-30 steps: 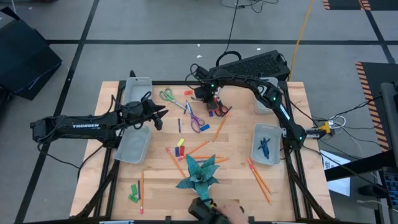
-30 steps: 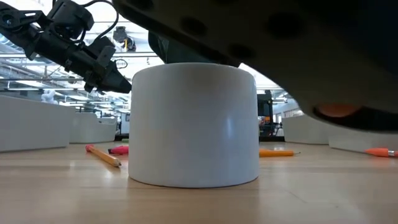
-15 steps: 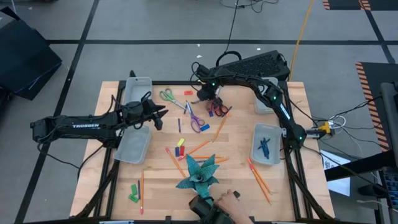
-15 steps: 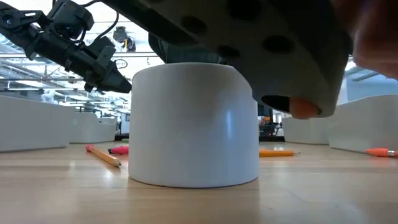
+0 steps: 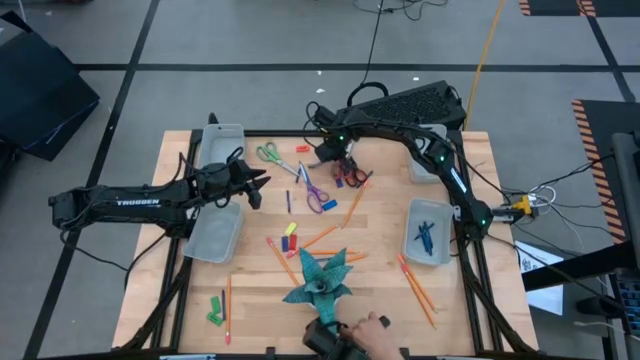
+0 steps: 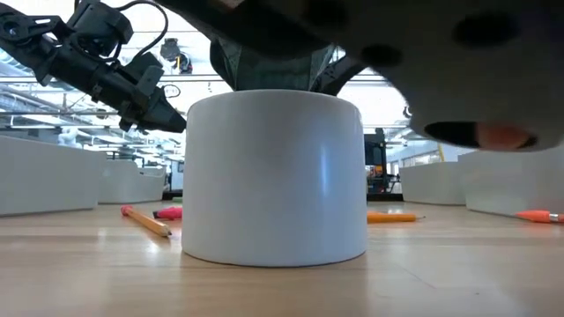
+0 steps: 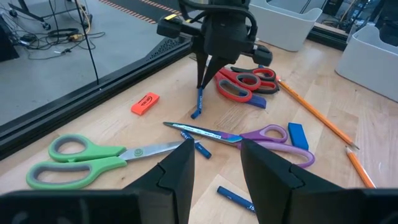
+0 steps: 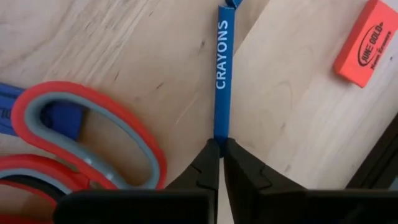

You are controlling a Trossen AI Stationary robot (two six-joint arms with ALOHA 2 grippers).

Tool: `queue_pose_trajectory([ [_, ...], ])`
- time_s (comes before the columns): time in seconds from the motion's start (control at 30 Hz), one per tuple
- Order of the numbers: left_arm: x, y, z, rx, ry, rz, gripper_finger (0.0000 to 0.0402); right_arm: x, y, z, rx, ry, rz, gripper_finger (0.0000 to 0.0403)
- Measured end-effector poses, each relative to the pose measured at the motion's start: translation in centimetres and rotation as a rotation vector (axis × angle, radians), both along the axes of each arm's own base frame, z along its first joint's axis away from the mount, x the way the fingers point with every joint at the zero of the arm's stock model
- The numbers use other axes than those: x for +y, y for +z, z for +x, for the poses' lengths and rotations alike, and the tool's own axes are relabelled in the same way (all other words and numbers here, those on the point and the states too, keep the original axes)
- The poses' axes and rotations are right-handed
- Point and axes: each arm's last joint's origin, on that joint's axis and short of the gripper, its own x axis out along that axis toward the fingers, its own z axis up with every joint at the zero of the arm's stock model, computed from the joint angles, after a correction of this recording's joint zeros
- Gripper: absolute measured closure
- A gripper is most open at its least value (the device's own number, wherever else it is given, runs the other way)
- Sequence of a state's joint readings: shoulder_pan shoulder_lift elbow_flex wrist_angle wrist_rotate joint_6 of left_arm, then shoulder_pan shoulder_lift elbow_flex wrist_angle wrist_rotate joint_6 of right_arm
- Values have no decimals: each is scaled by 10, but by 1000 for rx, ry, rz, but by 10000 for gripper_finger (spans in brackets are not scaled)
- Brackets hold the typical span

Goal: Sort crayons/erasers/pens/pencils in bins
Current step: Put the blue crayon into the bottom right gray bin

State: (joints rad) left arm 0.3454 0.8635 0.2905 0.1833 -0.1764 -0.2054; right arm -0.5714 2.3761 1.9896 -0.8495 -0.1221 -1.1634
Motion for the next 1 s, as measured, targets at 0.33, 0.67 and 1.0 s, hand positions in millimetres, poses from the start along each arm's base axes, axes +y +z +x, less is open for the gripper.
queue_pose_trajectory([
  [0.33,0,-1,0,12,-1,-5,268,1,-1,-3,60,-44,-37,397],
  [0.67,0,-2,-1,29,-6,2,268,8,19,0,35,-101,-75,397],
  [1.0,0,-2,-1,28,-6,2,268,0,16,5,-139,-204,7,319],
])
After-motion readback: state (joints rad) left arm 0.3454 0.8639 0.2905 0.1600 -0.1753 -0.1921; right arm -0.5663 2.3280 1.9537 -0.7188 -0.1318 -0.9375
